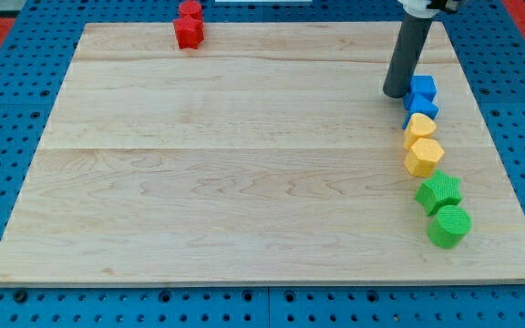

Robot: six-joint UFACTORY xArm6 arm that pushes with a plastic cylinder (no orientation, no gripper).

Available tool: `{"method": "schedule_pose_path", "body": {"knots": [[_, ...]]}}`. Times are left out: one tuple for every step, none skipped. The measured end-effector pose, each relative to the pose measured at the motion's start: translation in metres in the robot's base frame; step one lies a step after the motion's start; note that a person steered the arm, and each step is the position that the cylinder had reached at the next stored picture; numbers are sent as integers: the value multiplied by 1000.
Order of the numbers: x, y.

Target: Separate the red star from the red circle

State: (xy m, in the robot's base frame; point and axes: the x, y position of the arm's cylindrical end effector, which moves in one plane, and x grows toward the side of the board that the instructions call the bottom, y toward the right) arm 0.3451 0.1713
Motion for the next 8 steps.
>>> {"method": "schedule_pose_path", "body": {"knots": [[4,-79],[9,-183],[-19,-291],[-73,-377],[-136,-431],[-154,-431],[-154,-426],[-142,-364]]}}
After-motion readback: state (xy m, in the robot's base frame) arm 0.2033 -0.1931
